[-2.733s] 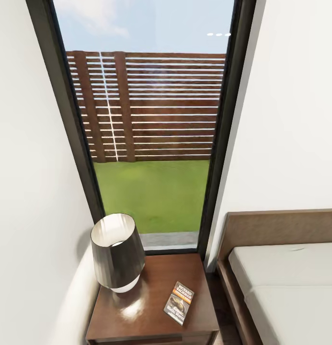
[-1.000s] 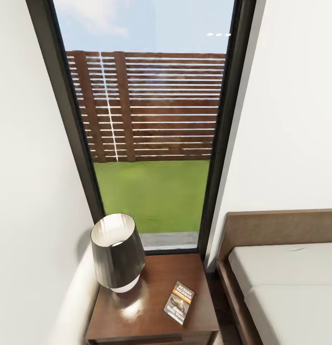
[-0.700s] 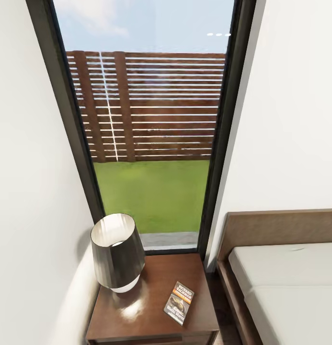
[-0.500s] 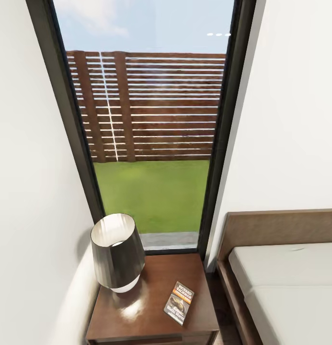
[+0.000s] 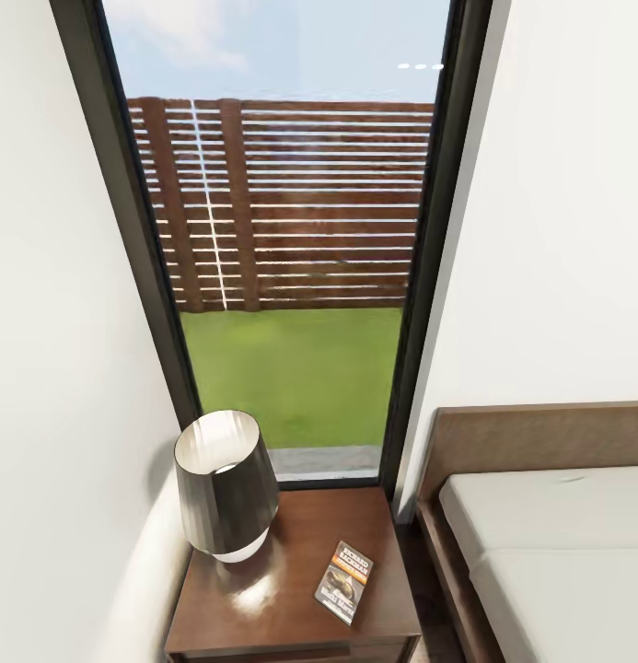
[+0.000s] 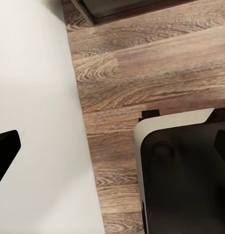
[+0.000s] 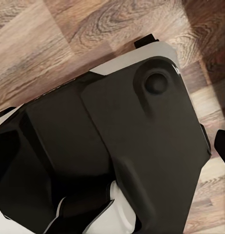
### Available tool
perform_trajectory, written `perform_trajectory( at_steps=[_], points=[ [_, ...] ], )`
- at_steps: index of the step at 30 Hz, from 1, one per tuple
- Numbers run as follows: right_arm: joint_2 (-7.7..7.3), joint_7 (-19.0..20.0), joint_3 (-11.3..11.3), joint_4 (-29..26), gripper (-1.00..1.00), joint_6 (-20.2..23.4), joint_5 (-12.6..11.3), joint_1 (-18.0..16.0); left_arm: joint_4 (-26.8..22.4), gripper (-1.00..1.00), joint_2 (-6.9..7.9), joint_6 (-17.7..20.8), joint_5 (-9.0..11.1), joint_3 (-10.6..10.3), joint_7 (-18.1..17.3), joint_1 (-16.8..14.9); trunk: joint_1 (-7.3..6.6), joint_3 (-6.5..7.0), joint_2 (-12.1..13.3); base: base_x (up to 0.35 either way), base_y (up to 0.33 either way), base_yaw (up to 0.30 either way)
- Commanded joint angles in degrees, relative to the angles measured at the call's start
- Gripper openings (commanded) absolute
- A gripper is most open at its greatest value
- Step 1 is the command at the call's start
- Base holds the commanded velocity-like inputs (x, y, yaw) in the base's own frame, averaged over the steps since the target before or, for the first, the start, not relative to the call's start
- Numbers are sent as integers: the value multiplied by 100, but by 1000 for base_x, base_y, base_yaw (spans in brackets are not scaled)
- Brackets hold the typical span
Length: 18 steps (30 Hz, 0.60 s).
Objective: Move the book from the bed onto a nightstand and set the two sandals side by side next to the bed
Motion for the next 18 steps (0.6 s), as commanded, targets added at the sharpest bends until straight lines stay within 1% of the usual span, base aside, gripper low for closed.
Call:
perform_trajectory(
  at_steps=[1,6,18],
  points=[
    [0,17,48,9,100,9,-53,-7,1,100,2,-16,54,-50,19,-4,3,-12,-12,0,0,0],
    [-31,15,46,20,100,11,-53,-7,1,100,6,-16,54,-50,15,-4,3,-12,-12,0,0,0],
    [-40,14,48,106,100,12,-50,-7,1,100,8,-16,54,-50,18,-6,3,-12,-12,0,0,0]
  ],
)
